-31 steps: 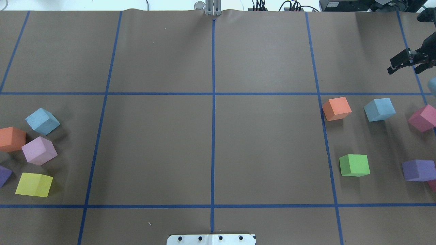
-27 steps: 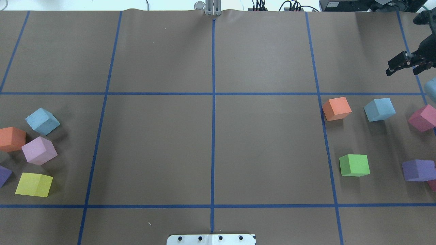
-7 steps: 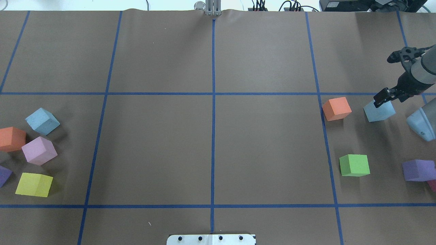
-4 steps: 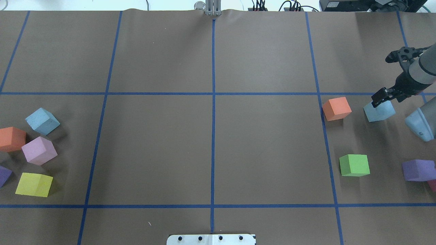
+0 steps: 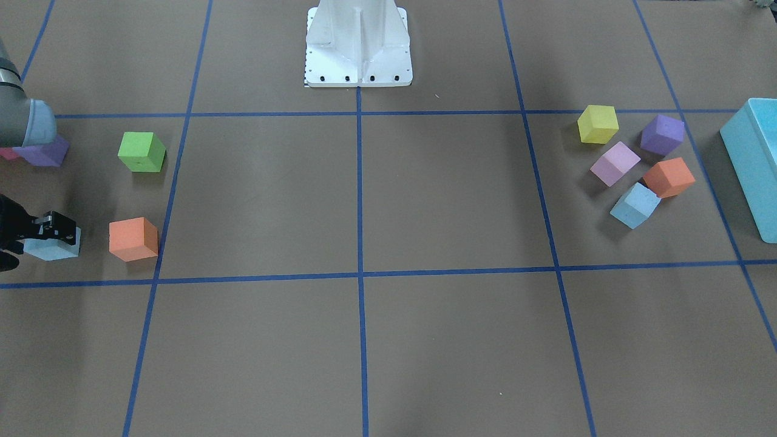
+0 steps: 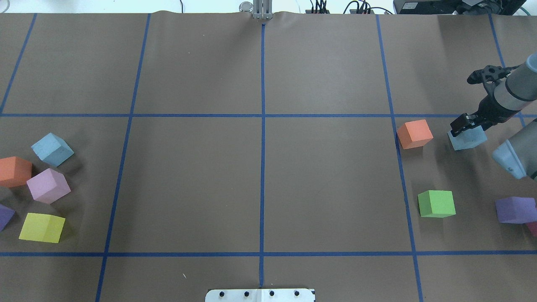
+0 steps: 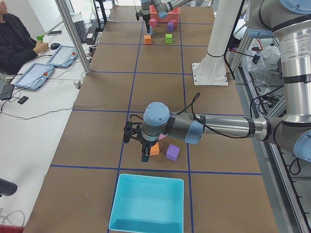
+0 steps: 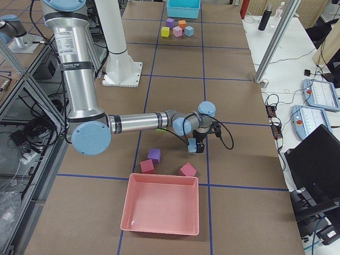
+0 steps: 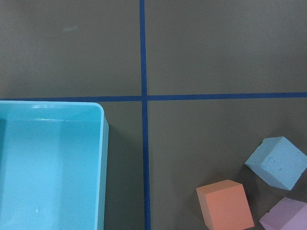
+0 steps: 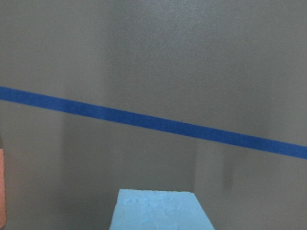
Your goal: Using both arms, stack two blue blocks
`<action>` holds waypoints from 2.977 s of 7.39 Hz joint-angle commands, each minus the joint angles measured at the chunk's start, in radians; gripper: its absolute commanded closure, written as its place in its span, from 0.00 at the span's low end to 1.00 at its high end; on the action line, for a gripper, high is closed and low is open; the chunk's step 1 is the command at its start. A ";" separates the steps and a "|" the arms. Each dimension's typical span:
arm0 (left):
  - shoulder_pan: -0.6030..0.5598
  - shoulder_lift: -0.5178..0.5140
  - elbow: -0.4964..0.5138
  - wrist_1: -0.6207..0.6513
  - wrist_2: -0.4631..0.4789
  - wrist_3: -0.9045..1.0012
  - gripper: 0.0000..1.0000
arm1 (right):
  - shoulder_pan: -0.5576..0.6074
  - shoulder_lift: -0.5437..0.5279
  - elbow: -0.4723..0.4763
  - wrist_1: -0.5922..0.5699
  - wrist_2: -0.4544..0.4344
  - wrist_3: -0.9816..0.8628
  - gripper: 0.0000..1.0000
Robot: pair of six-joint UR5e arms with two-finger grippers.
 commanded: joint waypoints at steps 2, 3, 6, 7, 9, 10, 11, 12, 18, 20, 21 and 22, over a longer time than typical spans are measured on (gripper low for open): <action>0.000 0.000 0.001 0.000 0.000 0.000 0.02 | -0.008 0.005 0.005 0.008 0.004 0.043 0.35; 0.000 0.000 0.001 0.000 0.000 0.000 0.02 | -0.010 0.005 0.002 0.008 0.004 0.043 0.39; 0.003 -0.001 0.001 0.000 0.000 -0.003 0.02 | -0.010 0.019 0.010 0.007 0.016 0.035 0.44; 0.005 -0.008 0.001 0.003 0.002 -0.005 0.02 | 0.002 0.040 0.043 -0.022 0.051 0.043 0.44; 0.026 -0.044 0.003 -0.015 0.003 -0.151 0.02 | 0.024 0.129 0.214 -0.327 0.097 0.066 0.44; 0.059 -0.067 0.011 -0.017 0.005 -0.182 0.02 | 0.024 0.186 0.302 -0.495 0.094 0.077 0.44; 0.099 -0.105 0.027 -0.017 0.009 -0.221 0.02 | 0.018 0.244 0.338 -0.572 0.096 0.148 0.44; 0.139 -0.142 0.046 -0.017 0.011 -0.236 0.02 | -0.020 0.287 0.350 -0.576 0.099 0.258 0.44; 0.463 -0.244 0.153 -0.244 0.231 -0.398 0.02 | -0.356 0.488 0.355 -0.565 -0.102 0.753 0.45; 0.540 -0.291 0.156 -0.236 0.238 -0.251 0.02 | -0.430 0.507 0.344 -0.524 -0.163 0.843 0.45; 0.552 -0.291 0.162 -0.220 0.245 -0.177 0.02 | -0.471 0.508 0.328 -0.484 -0.210 0.906 0.45; 0.561 -0.294 0.161 -0.189 0.250 -0.146 0.02 | -0.502 0.508 0.324 -0.473 -0.234 0.937 0.45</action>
